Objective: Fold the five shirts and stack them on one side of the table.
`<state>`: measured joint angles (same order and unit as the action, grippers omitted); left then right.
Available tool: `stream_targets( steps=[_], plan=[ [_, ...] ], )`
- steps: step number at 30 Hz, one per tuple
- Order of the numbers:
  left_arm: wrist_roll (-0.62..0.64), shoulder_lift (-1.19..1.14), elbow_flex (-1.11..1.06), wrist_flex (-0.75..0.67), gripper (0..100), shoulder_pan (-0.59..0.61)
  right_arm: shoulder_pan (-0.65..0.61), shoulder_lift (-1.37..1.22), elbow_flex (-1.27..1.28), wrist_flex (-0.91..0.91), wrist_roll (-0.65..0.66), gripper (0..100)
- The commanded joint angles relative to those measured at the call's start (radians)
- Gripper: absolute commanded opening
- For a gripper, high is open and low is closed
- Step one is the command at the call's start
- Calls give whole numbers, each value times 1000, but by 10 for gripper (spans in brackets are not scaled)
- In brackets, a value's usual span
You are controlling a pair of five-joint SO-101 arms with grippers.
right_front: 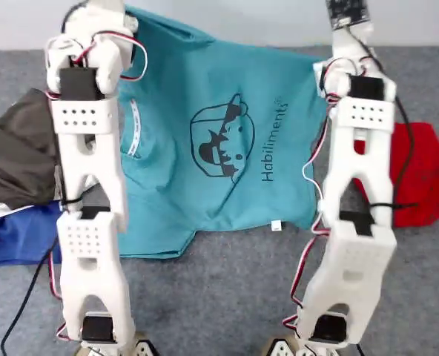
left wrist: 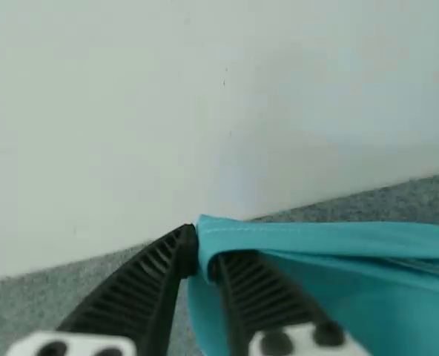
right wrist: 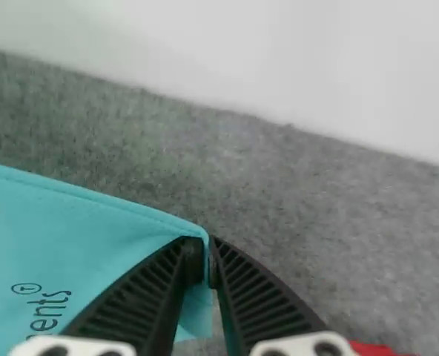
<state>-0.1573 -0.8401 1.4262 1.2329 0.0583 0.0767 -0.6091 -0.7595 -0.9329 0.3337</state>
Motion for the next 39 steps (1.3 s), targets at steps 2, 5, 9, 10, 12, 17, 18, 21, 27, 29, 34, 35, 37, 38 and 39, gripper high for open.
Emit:
stream_targets(
  steps=[2, 5, 9, 10, 12, 17, 18, 21, 27, 29, 34, 35, 37, 38, 39],
  plan=[
    [-60, -112, 160, -11, 13, 32, -18, -134, -282, -13, -8, 10],
    [-68, -135, 222, -8, 13, 34, -25, -229, -450, -15, -11, 9],
    [-71, -133, 239, -5, 13, 35, -39, -323, -586, -15, -8, 9],
    [-71, -135, 239, -5, 13, 35, -47, -340, -598, -15, -8, 9],
    [-71, -141, 239, -5, 13, 35, -54, -371, -606, -15, -6, 9],
    [-72, -144, 234, -8, 13, 41, -56, -429, -612, -2, -6, 9],
    [-72, -146, 232, -12, 13, 43, -56, -438, -614, 10, -6, 9],
    [-72, -163, 222, -51, 13, 52, -53, -444, -614, 47, -11, 9],
    [-64, -133, 222, 118, 13, 49, -58, -381, -614, -163, -14, 9],
    [-64, -127, 219, 250, 13, 57, -58, -360, -614, -305, -15, 9],
    [-63, -123, 222, 482, 13, 117, -53, -326, -614, -552, -41, 9],
    [-63, -120, 222, 525, 13, 124, -53, -315, -614, -591, -52, 9],
    [-51, -115, 216, 526, 13, 149, -58, -282, -614, -677, -64, 10],
    [-28, -109, 216, 526, 13, 163, -61, -259, -614, -731, -64, 10],
    [-2, -97, 205, 528, 13, 172, -62, -237, -614, -782, -64, 10]
  ],
)
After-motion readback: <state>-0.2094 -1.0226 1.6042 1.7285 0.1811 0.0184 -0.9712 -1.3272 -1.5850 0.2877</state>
